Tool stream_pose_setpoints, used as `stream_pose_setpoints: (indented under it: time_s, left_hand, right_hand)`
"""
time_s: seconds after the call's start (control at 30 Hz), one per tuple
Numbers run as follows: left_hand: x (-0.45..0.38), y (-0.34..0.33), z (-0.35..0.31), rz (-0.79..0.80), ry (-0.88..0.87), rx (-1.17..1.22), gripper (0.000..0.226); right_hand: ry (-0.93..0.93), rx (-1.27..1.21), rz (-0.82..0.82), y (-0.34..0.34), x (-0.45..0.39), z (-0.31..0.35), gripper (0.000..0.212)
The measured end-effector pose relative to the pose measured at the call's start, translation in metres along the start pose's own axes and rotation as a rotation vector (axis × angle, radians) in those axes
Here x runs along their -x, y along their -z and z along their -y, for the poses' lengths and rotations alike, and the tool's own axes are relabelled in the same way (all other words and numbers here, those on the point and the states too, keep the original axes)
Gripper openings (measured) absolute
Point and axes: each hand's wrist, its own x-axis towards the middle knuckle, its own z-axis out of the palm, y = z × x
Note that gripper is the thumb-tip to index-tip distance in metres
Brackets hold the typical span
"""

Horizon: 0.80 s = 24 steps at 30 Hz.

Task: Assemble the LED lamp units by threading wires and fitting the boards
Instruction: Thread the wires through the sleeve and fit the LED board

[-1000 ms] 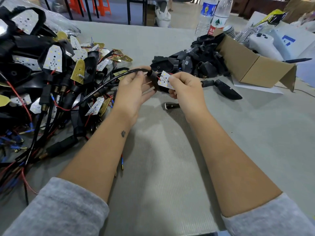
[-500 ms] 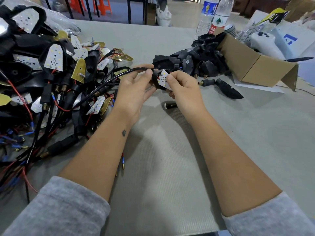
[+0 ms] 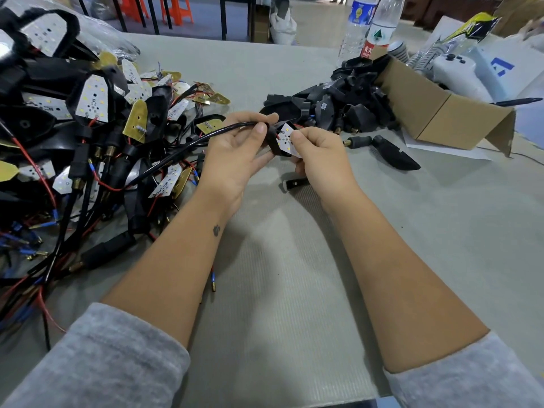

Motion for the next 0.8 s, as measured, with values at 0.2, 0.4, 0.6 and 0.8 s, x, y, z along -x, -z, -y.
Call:
stream_pose_setpoints:
  time_s: [0.2,0.4,0.6,0.8]
  left_hand:
    - [-0.0002,0.0013,0.0005,0.011,-0.007,-0.03,0.013]
    - [0.0012,-0.0017,0.0001,0.022,-0.011,-0.08,0.017]
    - [-0.0012,0.0005,-0.0048,-0.047,0.026,-0.014,0.021]
    - [-0.0021,0.0006,-0.0061,-0.09,0.075,-0.039,0.021]
  right_hand:
    - [-0.046,0.001,-0.013,0.0005,0.0002,0.0017,0.029]
    - [0.001,0.059,-0.071,-0.0007,0.0001,-0.001,0.027]
    - [0.224,0.13,-0.222,-0.0045,0.0055,0.0008,0.018]
    - [0.246,0.172,-0.22,-0.0041,0.0061,0.001,0.029]
